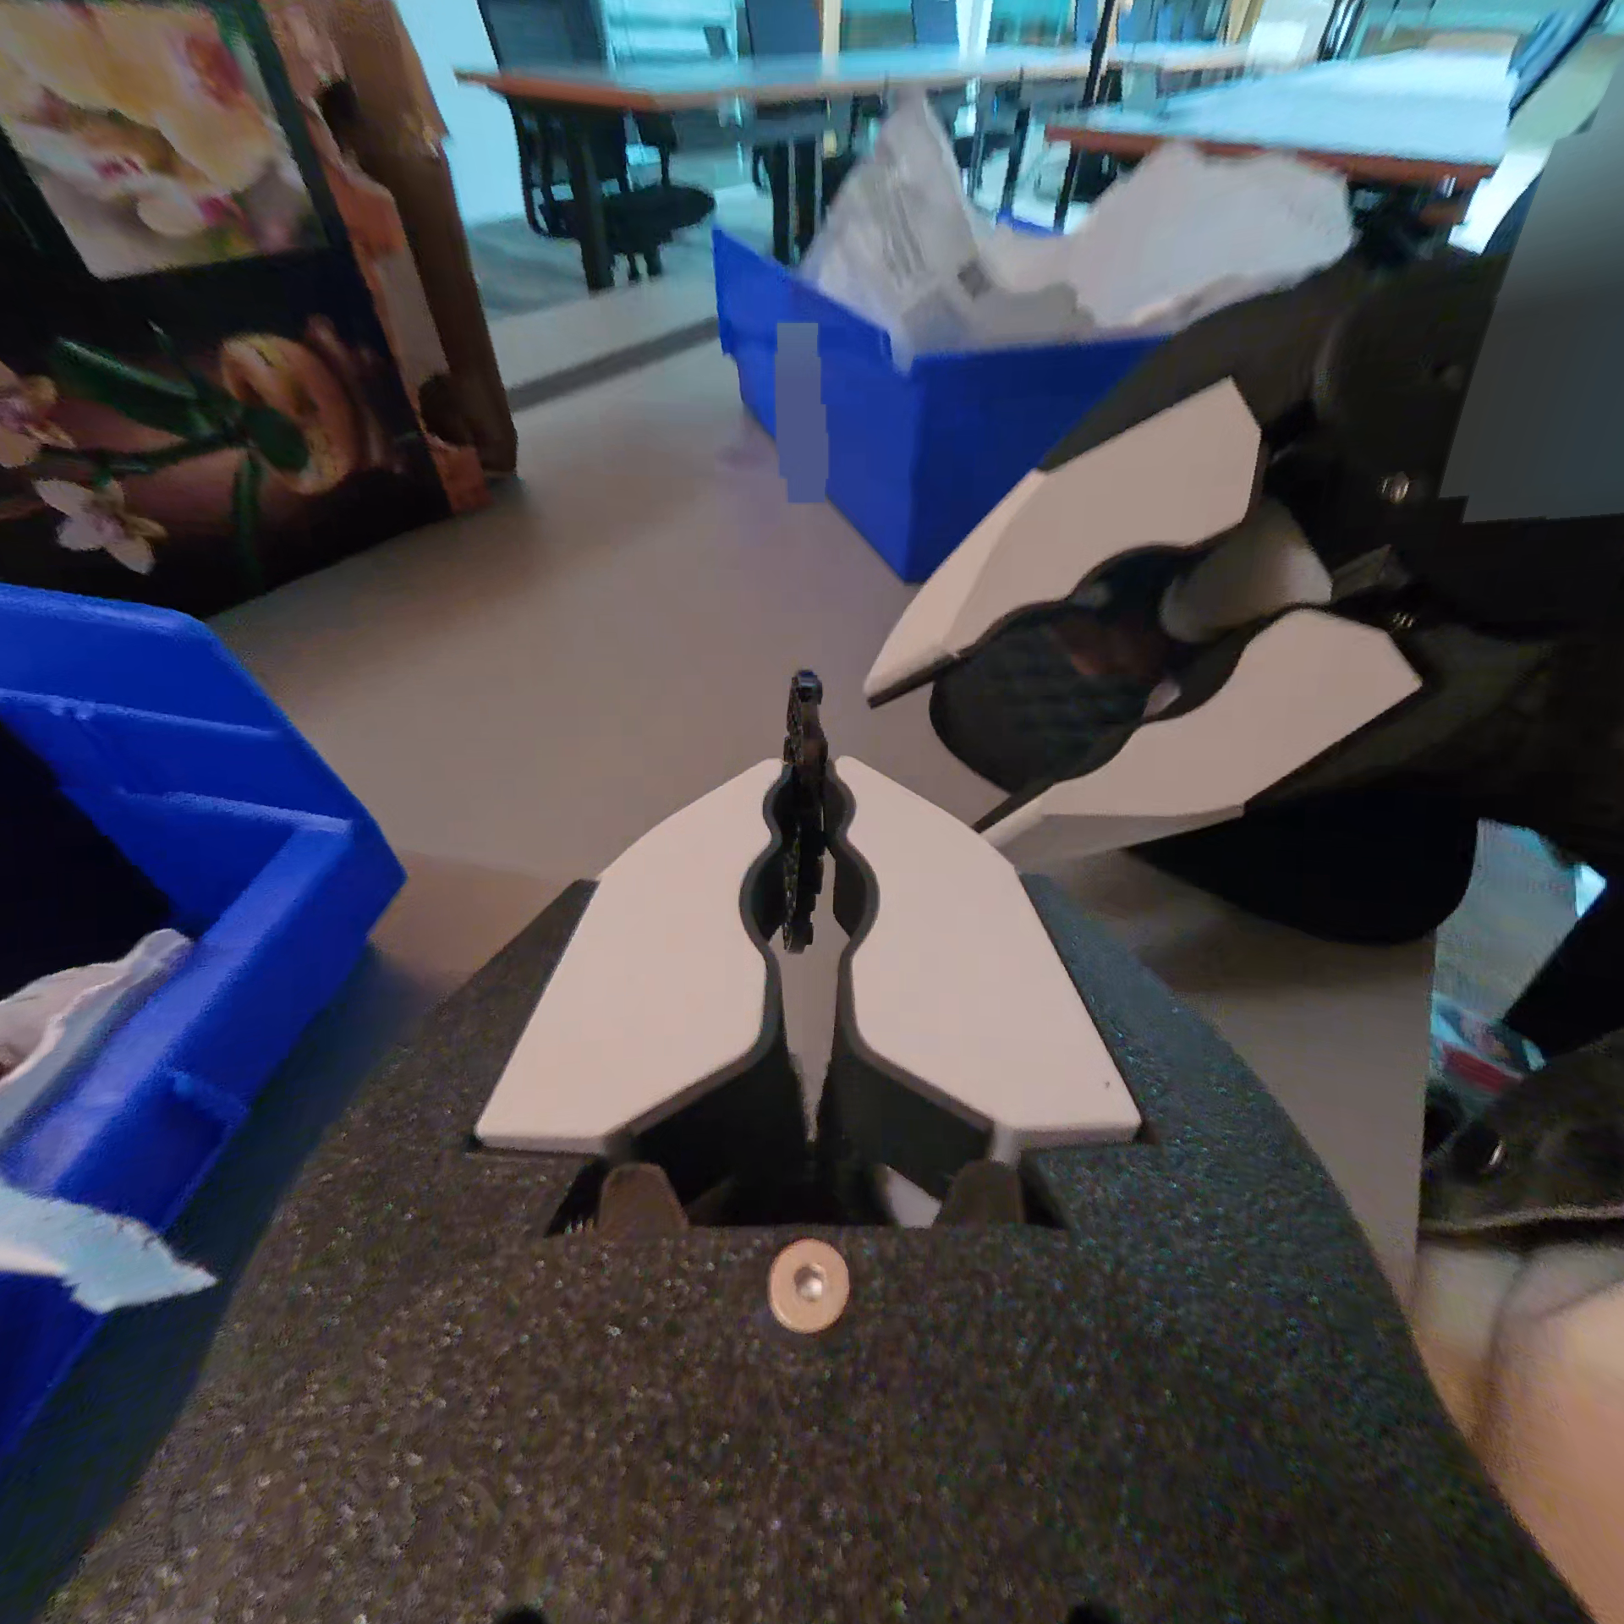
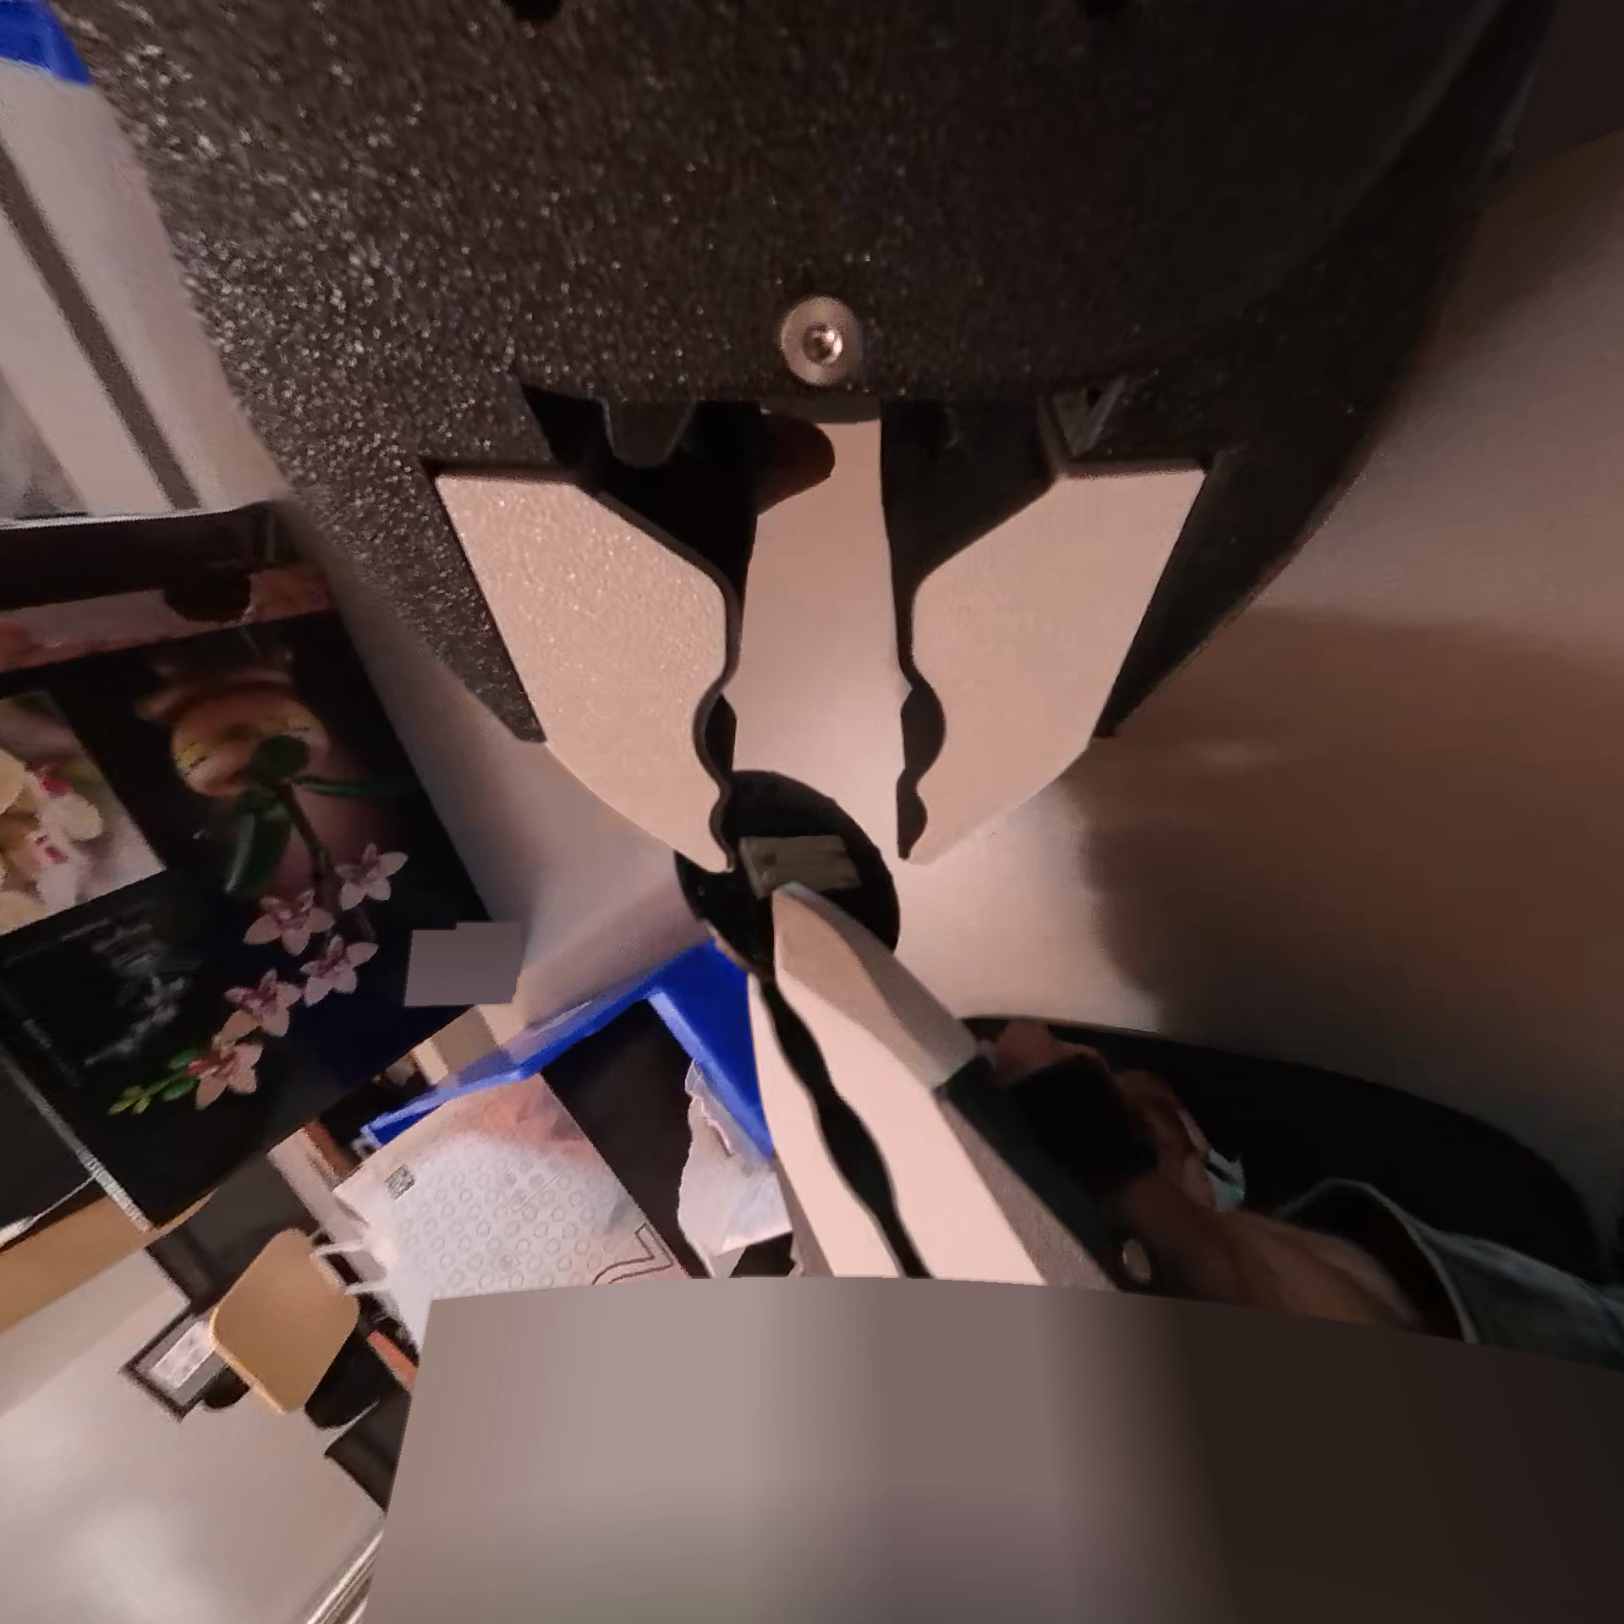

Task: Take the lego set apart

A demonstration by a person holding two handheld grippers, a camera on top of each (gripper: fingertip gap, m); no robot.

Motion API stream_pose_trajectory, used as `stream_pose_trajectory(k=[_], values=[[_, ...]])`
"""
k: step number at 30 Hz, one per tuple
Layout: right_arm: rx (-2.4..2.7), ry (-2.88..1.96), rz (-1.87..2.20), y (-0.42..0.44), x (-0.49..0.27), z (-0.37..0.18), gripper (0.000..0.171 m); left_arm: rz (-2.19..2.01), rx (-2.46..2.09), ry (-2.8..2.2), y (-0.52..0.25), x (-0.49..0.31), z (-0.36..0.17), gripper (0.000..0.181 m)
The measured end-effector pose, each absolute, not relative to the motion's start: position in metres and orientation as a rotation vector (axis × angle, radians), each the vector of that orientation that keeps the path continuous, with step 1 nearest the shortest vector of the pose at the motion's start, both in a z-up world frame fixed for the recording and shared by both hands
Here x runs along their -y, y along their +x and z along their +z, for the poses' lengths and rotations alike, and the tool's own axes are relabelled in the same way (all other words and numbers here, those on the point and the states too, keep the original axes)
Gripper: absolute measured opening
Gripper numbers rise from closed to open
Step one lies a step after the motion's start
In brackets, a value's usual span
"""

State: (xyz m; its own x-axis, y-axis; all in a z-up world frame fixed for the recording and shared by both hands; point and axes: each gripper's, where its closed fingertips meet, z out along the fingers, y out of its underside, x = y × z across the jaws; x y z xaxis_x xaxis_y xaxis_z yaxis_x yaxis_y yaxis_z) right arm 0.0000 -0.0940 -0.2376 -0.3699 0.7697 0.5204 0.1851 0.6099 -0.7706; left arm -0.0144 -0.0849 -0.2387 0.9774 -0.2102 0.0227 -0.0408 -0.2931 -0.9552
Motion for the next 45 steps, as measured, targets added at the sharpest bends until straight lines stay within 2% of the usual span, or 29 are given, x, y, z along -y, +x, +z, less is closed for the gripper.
stream_pose_trajectory(k=[7,25,26,27,29,30,33,35,36,38,42,45], values=[[1.967,-0.935,0.849,-0.001,0.091,-0.264,0.044,-0.216,-0.192,-1.986,-0.011,0.08,-0.257,0.004],[1.992,-1.052,0.799,-0.007,0.091,-0.28,0.042,-0.237,-0.136,-2.068,-0.016,0.076,-0.268,0.005],[1.995,-1.032,0.798,-0.007,0.093,-0.28,0.039,-0.238,-0.14,-2.067,-0.015,0.076,-0.268,0.005],[2.145,-0.937,0.88,0.003,0.114,-0.289,0.001,-0.23,-0.149,-2.066,-0.014,0.076,-0.268,0.005],[2.258,-0.882,0.648,0.003,0.115,-0.311,0.0,-0.193,-0.167,-2.065,-0.014,0.076,-0.268,0.005],[2.234,-0.877,0.652,0.002,0.113,-0.308,0.0,-0.186,-0.159,-2.064,-0.015,0.076,-0.268,0.005],[2.025,-1.057,0.932,-0.002,0.099,-0.276,0.026,-0.201,-0.105,-2.065,-0.02,0.075,-0.268,0.005],[1.902,-1.135,1.027,-0.006,0.088,-0.261,0.035,-0.212,-0.076,-2.057,-0.023,0.075,-0.266,0.004],[1.848,-1.163,1.052,-0.007,0.084,-0.254,0.026,-0.239,-0.051,-2.02,-0.025,0.074,-0.26,0.005],[1.681,-1.197,1.164,-0.01,0.078,-0.231,0.02,-0.349,0.067,-1.801,-0.033,0.073,-0.227,0.005],[1.244,-1.145,1.401,-0.006,0.068,-0.167,0.019,-0.605,0.281,-1.247,-0.043,0.086,-0.151,0.004],[1.202,-1.018,1.323,-0.005,0.079,-0.14,0.015,-0.674,0.336,-1.072,-0.042,0.092,-0.138,0.005]])
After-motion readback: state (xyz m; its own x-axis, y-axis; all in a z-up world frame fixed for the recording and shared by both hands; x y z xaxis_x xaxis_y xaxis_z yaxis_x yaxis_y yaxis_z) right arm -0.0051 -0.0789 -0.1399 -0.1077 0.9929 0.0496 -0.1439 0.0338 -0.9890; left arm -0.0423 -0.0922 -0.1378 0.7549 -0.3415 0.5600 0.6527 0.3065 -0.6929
